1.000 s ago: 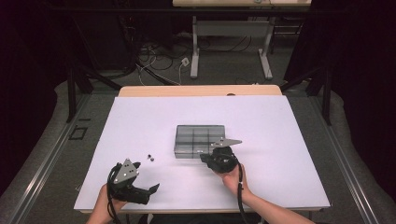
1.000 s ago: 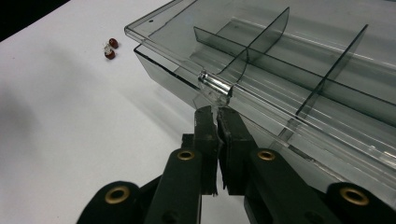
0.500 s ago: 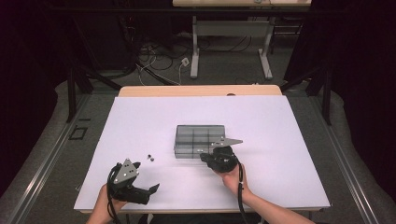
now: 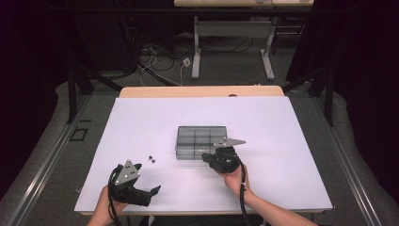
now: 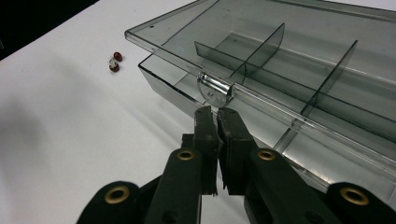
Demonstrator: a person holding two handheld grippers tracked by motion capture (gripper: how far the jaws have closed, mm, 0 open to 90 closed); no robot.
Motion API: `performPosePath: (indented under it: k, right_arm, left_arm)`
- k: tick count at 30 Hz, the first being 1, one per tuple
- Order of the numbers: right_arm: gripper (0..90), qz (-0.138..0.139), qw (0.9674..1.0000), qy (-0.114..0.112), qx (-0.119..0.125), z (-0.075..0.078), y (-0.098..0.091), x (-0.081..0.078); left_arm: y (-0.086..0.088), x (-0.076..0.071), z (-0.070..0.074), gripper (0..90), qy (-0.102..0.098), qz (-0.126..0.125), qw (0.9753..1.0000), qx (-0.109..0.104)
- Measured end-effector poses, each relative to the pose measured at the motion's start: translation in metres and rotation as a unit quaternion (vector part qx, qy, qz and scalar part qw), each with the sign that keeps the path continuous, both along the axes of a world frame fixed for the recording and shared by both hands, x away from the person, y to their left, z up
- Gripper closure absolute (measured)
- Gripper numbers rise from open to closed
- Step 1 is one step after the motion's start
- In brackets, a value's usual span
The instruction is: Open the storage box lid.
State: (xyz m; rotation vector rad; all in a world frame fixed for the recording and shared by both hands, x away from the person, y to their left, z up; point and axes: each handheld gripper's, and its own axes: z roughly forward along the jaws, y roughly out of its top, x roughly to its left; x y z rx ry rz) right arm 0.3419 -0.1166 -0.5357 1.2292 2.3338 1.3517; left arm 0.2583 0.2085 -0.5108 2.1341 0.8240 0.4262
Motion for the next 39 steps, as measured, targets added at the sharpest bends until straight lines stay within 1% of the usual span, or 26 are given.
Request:
performPosePath:
  k: [1,2,4,5,7,8,10,12,14,15,16,17,19,20,21,25,26,29,30,31,32,33,36,37,38,39]
  right_arm:
    - [87.1,0.0,1.0,0.001,0.0,0.0,0.0,0.0]
    - [87.0,-0.004,1.0,-0.003,0.006,-0.001,0.0,0.0]
    - [86.9,-0.004,1.0,-0.002,0.006,0.0,0.0,0.001]
    - [86.9,-0.004,0.9999,-0.006,0.01,0.0,0.0,0.001]
    - [86.8,-0.002,1.0,-0.008,0.004,0.002,-0.001,0.0]
    - [86.8,-0.004,0.9999,-0.008,0.008,0.003,-0.001,0.0]
    - [86.7,-0.004,0.9998,-0.016,0.01,0.004,-0.001,0.001]
    - [86.5,-0.003,0.9998,-0.016,0.009,0.005,-0.002,0.001]
    - [86.4,-0.004,0.9998,-0.019,0.01,0.006,-0.002,0.001]
    - [86.3,-0.003,0.9998,-0.017,0.01,0.006,-0.002,0.001]
    - [86.2,-0.001,0.9998,-0.02,0.005,0.007,-0.002,0.001]
    - [86.2,-0.003,0.9997,-0.022,0.006,0.007,-0.001,0.001]
    - [86.2,-0.002,0.9997,-0.024,0.006,0.009,-0.001,0.001]
    - [86.2,0.002,0.9998,-0.018,-0.001,0.01,-0.002,0.001]
    - [86.2,-0.001,0.9997,-0.026,0.005,0.01,-0.002,0.001]
    - [86.1,0.0,0.9997,-0.024,0.003,0.01,-0.001,0.001]
    - [86.1,0.0,0.9997,-0.023,0.003,0.01,-0.001,0.001]
    - [86.1,0.003,0.9998,-0.019,-0.002,0.011,-0.001,0.001]
    - [86.1,0.005,0.9997,-0.022,-0.005,0.012,-0.002,0.001]
    - [86.0,0.001,0.9996,-0.029,0.0,0.011,-0.001,0.001]
    - [86.1,0.006,0.9996,-0.025,-0.008,0.012,-0.002,0.001]
    - [86.1,0.003,0.9995,-0.033,-0.003,0.012,-0.001,0.001]
    - [86.2,0.003,0.9994,-0.033,0.001,0.013,-0.001,0.002]
    - [86.2,0.007,0.9996,-0.025,-0.006,0.014,-0.002,0.001]
    - [86.2,0.003,0.9996,-0.029,0.0,0.014,-0.002,0.002]
    - [86.1,0.006,0.9995,-0.031,0.0,0.014,-0.002,0.002]
  left_arm:
    - [0.0,0.0,0.0,0.2,0.0,0.0,1.0,0.0]
    - [0.0,0.0,0.0,0.2,0.0,-0.001,1.0,0.001]
    - [0.0,0.0,0.0,0.2,0.0,-0.001,1.0,0.001]
    - [0.0,0.0,0.0,0.2,0.0,-0.001,1.0,0.001]
    - [0.0,0.0,0.0,0.2,0.0,-0.002,1.0,0.002]
    - [0.0,0.0,0.0,0.2,0.0,-0.002,1.0,0.001]
    - [0.0,0.0,0.0,0.2,0.0,-0.001,1.0,0.001]
    - [0.0,0.0,0.0,0.2,0.0,-0.001,1.0,0.001]
    - [-0.001,0.001,0.001,0.2,-0.004,0.002,1.0,-0.003]
    - [-0.001,0.001,0.002,0.2,-0.006,0.005,1.0,-0.003]
    - [-0.002,0.001,0.002,0.2,-0.005,0.005,1.0,-0.006]
    - [-0.003,0.002,0.002,0.2,-0.007,0.004,1.0,-0.002]
    - [-0.005,0.002,0.002,0.2,-0.006,0.004,1.0,-0.003]
    - [-0.006,0.003,0.002,0.2,-0.006,0.003,1.0,0.0]
    - [-0.007,0.003,0.003,0.2,-0.006,0.003,1.0,0.0]
    - [-0.008,0.002,0.004,0.2,-0.008,0.001,1.0,-0.004]
    - [-0.009,0.003,0.003,0.2,-0.009,0.003,0.9999,-0.006]
    - [-0.01,0.005,0.003,0.2,-0.008,0.009,0.9999,0.001]
    - [-0.011,0.006,0.003,0.1,-0.009,0.014,0.9999,0.003]
    - [-0.011,0.007,0.003,0.2,-0.007,0.018,0.9998,0.003]
    - [-0.011,0.009,0.004,0.2,-0.007,0.024,0.9997,0.003]
    - [-0.011,0.01,0.004,0.2,-0.006,0.032,0.9995,-0.001]
    - [-0.011,0.017,0.007,0.2,0.004,0.05,0.9987,-0.007]
    - [-0.011,0.019,0.008,0.2,0.004,0.05,0.9987,-0.004]
    - [-0.013,0.022,0.009,0.2,-0.001,0.055,0.9985,-0.003]
    - [-0.014,0.025,0.011,0.2,-0.007,0.051,0.9987,0.005]
